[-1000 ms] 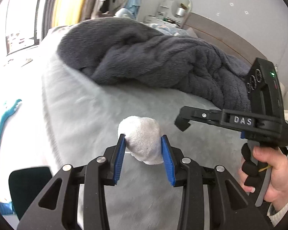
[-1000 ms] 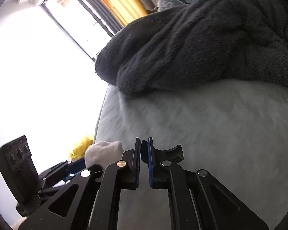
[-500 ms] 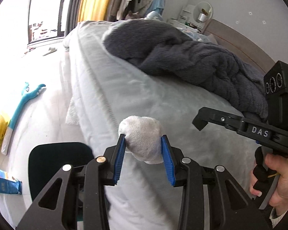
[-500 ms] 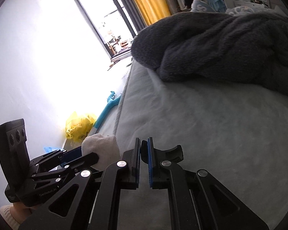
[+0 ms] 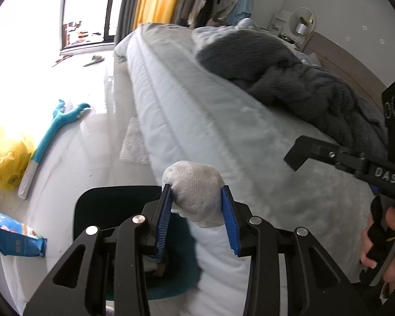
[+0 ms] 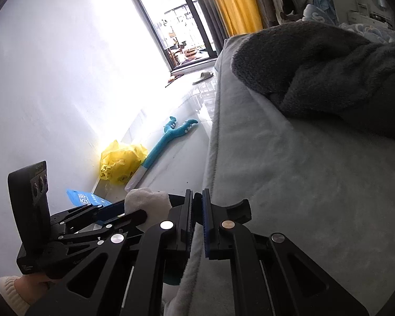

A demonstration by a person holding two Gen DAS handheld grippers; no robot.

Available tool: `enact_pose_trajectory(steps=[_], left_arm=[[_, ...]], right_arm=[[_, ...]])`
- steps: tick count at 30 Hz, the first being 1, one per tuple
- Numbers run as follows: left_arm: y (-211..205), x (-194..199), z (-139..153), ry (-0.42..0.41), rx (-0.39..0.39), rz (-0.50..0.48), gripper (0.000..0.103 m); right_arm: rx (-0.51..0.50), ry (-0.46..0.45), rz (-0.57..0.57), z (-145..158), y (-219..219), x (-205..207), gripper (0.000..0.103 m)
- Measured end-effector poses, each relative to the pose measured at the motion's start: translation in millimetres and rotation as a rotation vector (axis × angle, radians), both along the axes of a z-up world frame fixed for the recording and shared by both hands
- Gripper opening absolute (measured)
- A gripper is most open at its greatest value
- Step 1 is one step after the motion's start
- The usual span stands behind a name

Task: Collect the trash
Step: 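Carry the tissue ball in the left tool over the black bin, then open the left tool to drop the tissue ball into the bin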

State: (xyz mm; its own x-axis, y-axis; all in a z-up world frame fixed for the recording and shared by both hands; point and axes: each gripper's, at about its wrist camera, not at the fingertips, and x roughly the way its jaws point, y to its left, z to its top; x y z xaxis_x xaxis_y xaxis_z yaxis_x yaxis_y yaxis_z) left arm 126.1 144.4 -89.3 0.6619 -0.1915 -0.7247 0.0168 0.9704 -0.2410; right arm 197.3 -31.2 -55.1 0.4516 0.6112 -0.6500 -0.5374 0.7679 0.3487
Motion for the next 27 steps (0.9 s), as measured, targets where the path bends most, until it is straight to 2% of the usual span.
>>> enact_pose_trajectory(steps=[10, 23, 27], left_arm=[[55.8, -9.2, -31.6, 0.113, 0.029, 0.079, 0.040], [93.3, -19.1, -86.1, 0.319, 0.007, 0.094, 0.041], [101.8, -23.4, -94.6, 0.359, -0.005, 0.095, 0.047]], right_arm=[[-0.026, 0.000, 0.082, -7.0, 61.0, -11.6, 0.007], [-0.066, 0.021, 0.149, -19.0, 105.6, -24.2, 0.007], [-0.078, 0.031, 0.161, -25.9, 113.5, -26.5, 0.007]])
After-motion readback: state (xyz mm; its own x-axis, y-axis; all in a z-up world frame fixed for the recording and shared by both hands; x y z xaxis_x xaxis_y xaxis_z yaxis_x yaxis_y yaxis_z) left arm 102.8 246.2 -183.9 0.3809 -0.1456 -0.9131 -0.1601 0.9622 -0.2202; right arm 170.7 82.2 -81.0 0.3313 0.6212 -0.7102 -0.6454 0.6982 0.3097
